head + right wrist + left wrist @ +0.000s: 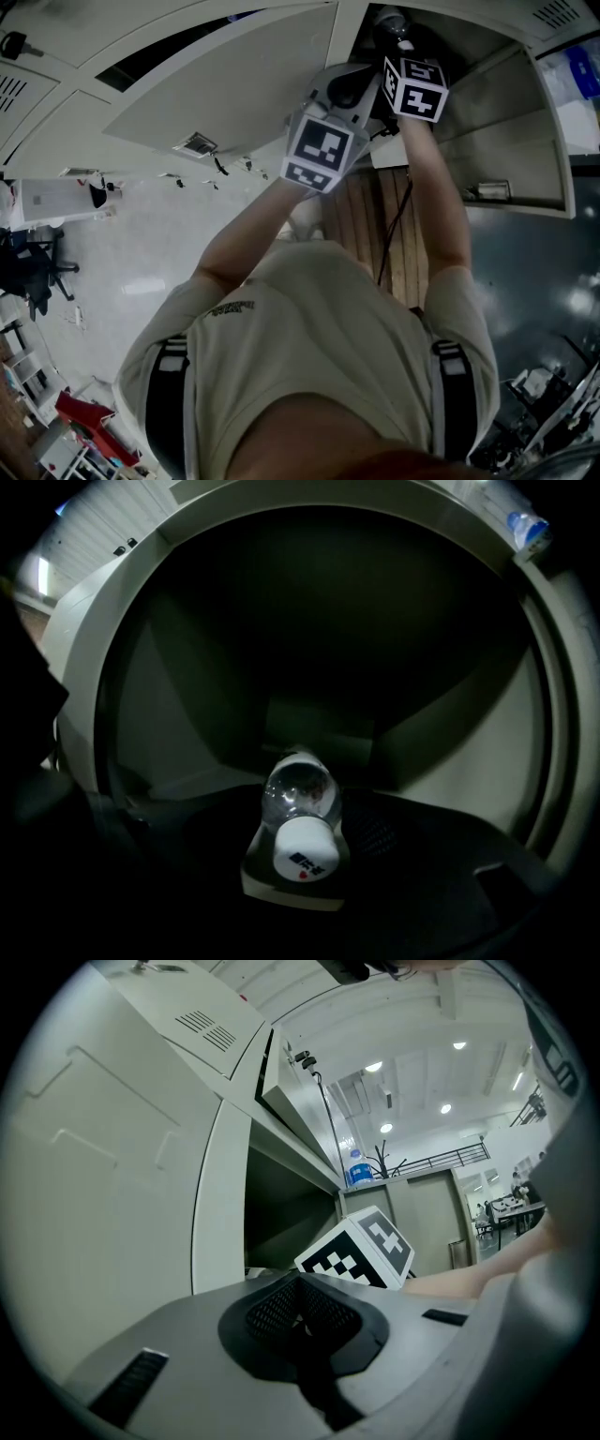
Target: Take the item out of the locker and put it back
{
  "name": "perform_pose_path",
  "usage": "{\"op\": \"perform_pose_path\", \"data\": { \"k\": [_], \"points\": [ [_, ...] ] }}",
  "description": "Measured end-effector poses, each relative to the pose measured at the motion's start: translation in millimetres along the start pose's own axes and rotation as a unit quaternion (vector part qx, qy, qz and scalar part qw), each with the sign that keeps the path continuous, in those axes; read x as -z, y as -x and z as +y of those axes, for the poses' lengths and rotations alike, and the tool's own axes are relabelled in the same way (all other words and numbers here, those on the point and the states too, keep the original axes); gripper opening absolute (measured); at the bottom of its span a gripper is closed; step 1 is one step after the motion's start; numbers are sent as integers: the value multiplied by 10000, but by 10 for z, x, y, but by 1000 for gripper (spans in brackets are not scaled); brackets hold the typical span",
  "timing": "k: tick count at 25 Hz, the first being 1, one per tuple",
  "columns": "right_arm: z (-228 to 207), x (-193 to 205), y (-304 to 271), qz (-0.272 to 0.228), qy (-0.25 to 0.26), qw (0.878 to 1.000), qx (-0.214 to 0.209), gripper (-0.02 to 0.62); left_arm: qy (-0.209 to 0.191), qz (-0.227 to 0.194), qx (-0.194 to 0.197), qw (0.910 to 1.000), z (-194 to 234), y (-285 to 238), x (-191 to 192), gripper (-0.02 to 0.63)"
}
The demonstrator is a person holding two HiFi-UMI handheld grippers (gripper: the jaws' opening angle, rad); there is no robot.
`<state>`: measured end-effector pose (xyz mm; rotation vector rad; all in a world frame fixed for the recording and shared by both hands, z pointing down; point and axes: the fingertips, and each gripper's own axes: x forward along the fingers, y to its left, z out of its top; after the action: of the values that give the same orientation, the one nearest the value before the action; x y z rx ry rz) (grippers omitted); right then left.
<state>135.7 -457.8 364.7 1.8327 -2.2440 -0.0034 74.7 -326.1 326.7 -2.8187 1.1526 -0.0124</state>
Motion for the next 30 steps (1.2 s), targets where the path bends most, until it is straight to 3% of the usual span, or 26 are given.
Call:
{"op": "perform_pose_path", "data": {
  "k": [14,30],
  "points": [
    [-72,-275,398,-404,-53,9991,-93,270,-104,80,-134,9998,14,115,-54,12],
    [-53,-522,1927,-974,-363,9936,-443,270,-390,-204,-122,9990,-225,680,-511,12]
  ]
}}
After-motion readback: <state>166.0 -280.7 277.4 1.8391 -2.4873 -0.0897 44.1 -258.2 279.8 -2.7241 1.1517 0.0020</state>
